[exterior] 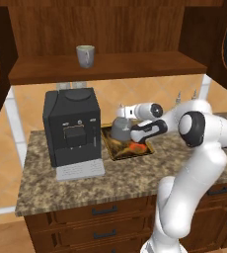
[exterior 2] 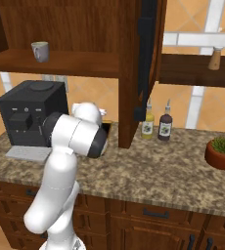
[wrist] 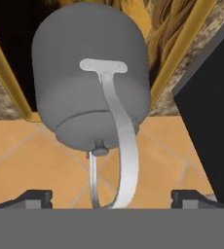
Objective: Pick the kettle from the counter and place it on the tray. Then pick the mug from the cabinet and place it on the tray. Then close the cabinet doors.
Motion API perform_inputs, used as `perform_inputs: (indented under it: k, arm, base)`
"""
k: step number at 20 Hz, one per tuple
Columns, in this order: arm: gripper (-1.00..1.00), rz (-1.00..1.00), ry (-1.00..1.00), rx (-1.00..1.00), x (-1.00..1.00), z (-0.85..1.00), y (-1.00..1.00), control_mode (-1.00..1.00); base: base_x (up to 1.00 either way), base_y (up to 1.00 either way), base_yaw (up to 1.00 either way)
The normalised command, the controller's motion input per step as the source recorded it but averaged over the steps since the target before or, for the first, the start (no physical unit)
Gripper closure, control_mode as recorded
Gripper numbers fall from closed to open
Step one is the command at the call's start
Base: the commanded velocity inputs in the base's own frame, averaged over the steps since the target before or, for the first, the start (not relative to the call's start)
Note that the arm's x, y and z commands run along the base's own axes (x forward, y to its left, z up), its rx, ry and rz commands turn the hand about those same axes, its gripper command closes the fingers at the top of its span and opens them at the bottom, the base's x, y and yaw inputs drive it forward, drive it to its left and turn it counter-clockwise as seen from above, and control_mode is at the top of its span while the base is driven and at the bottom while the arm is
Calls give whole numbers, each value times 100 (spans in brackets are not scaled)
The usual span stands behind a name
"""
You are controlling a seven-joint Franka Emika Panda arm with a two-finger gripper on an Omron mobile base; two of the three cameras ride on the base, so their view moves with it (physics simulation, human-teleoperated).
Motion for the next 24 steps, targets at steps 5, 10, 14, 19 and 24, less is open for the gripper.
perform_inputs:
  k: [5, 10, 14, 19, 24]
  arm:
    - [-100, 0, 0, 0, -24, 31, 1, -100]
    - [-100, -4, 4, 0, -33, 46, 2, -100]
    - [-100, -8, 13, 0, -38, 56, 15, -100]
    - [-100, -16, 22, 1, -53, 44, 20, -100]
    - [-100, -19, 5, 3, -76, 19, 19, -100]
  base:
    - [0, 0, 0]
    - [0, 0, 0]
    - [0, 0, 0]
    - [0, 0, 0]
    - [0, 0, 0]
